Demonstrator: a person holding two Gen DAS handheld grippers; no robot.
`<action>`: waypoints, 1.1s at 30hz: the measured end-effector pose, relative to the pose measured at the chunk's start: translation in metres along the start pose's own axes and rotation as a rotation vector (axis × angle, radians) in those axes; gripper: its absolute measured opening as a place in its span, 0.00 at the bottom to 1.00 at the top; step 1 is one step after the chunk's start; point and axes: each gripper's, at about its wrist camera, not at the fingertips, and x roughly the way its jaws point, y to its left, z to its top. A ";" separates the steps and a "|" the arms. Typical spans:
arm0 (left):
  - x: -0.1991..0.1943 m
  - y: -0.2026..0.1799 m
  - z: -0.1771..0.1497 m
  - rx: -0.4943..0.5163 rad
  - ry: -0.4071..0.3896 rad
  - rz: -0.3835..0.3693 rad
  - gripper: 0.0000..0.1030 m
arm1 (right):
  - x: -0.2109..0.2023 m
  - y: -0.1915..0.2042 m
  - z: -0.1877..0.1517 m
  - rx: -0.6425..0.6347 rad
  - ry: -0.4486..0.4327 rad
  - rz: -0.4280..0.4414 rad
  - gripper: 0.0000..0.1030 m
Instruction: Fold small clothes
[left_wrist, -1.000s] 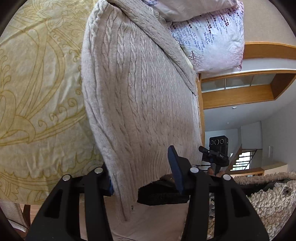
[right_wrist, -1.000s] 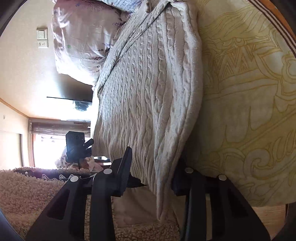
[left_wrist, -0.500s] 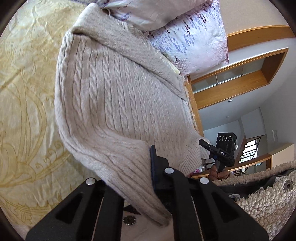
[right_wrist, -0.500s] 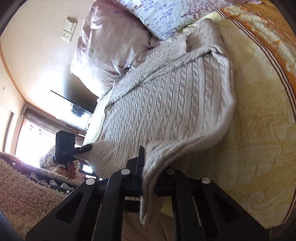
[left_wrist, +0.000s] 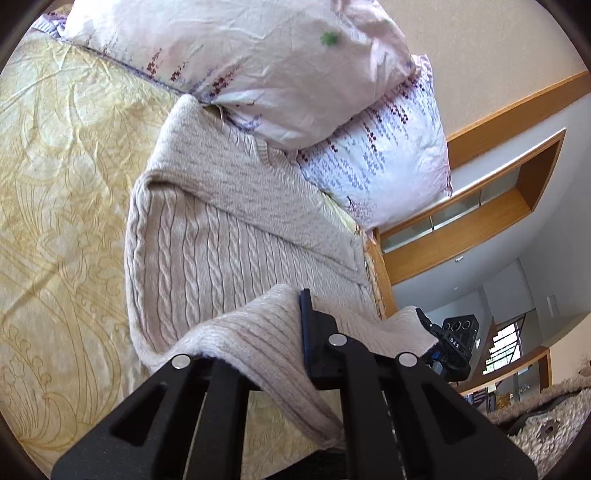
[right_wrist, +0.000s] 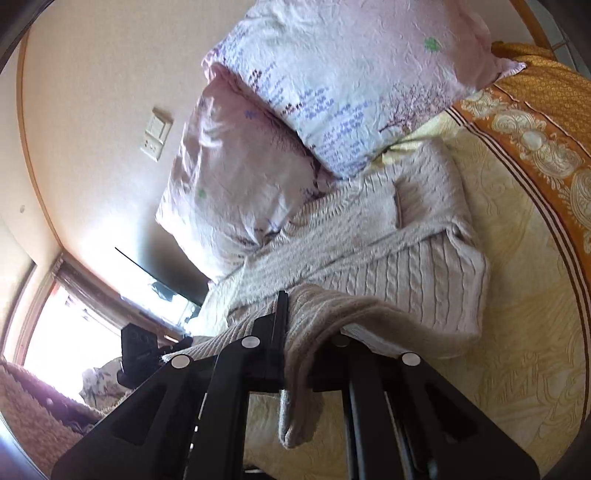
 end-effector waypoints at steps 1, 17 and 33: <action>0.001 -0.002 0.006 0.001 -0.017 0.003 0.06 | 0.002 0.000 0.006 0.007 -0.020 0.013 0.08; 0.028 -0.008 0.086 0.020 -0.148 0.058 0.06 | 0.043 0.013 0.064 -0.080 -0.086 0.006 0.08; 0.096 0.027 0.151 -0.070 -0.134 0.168 0.06 | 0.106 -0.039 0.100 0.037 -0.056 -0.124 0.08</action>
